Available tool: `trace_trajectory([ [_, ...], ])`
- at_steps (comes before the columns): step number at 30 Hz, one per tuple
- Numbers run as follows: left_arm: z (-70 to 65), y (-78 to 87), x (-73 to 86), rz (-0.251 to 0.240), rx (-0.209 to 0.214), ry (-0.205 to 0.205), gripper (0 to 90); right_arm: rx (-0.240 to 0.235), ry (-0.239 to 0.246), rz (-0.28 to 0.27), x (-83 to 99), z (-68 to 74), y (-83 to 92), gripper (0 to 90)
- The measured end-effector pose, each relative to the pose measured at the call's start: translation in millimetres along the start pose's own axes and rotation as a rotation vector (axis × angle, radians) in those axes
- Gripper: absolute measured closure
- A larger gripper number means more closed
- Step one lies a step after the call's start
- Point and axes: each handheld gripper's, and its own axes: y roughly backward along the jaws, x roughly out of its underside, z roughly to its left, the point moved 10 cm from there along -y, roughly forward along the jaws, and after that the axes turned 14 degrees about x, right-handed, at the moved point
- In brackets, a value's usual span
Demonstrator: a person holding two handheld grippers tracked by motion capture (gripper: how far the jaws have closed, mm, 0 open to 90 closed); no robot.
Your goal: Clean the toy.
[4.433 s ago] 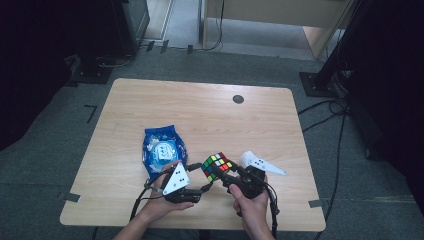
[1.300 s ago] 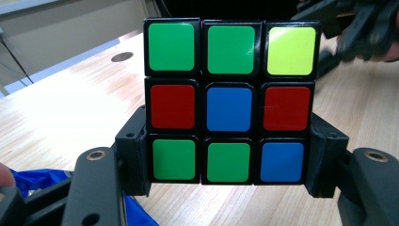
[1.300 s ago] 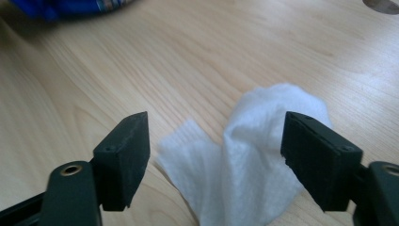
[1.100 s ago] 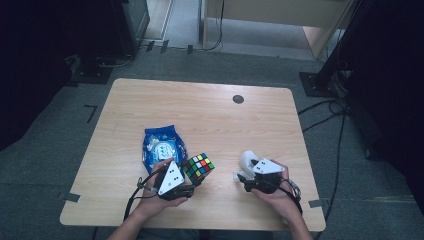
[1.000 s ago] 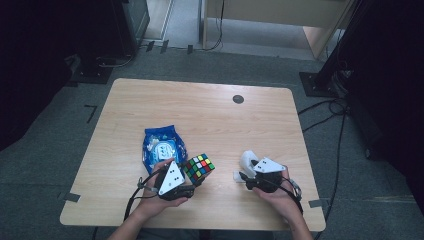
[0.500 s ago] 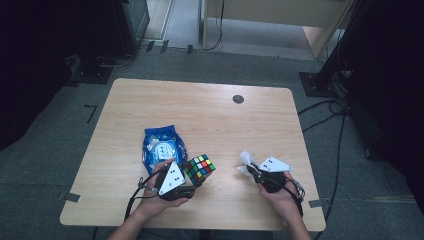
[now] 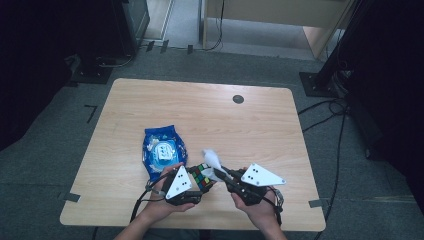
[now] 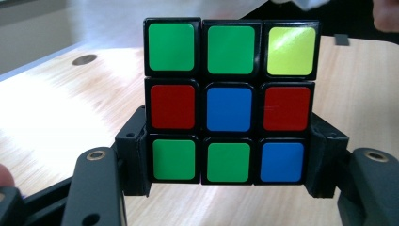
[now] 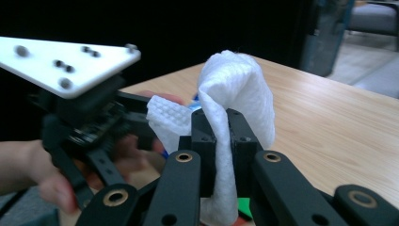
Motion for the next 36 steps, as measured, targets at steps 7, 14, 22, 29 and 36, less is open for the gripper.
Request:
trace_trajectory([
  [7,-7.2,0.9,-4.3,-0.022,0.026,-0.021,34.0,0.027,-0.022,0.020,8.1,-1.9,-10.1,84.3],
  [14,-2.4,3.9,-4.0,-0.022,0.012,-0.015,34.1,0.126,-0.033,0.080,24.7,-30.3,-14.7,84.1],
  [22,14.7,13.7,-2.2,-0.041,-0.030,0.037,34.1,0.177,-0.034,0.086,26.6,-39.4,-11.3,84.2],
  [29,9.1,8.6,-2.9,-0.030,-0.023,0.026,34.1,0.017,0.033,0.010,4.4,11.1,-5.0,83.0],
  [36,9.4,12.1,-5.8,-0.043,-0.022,0.022,34.1,0.048,-0.021,0.027,12.2,-7.5,-8.2,83.7],
])
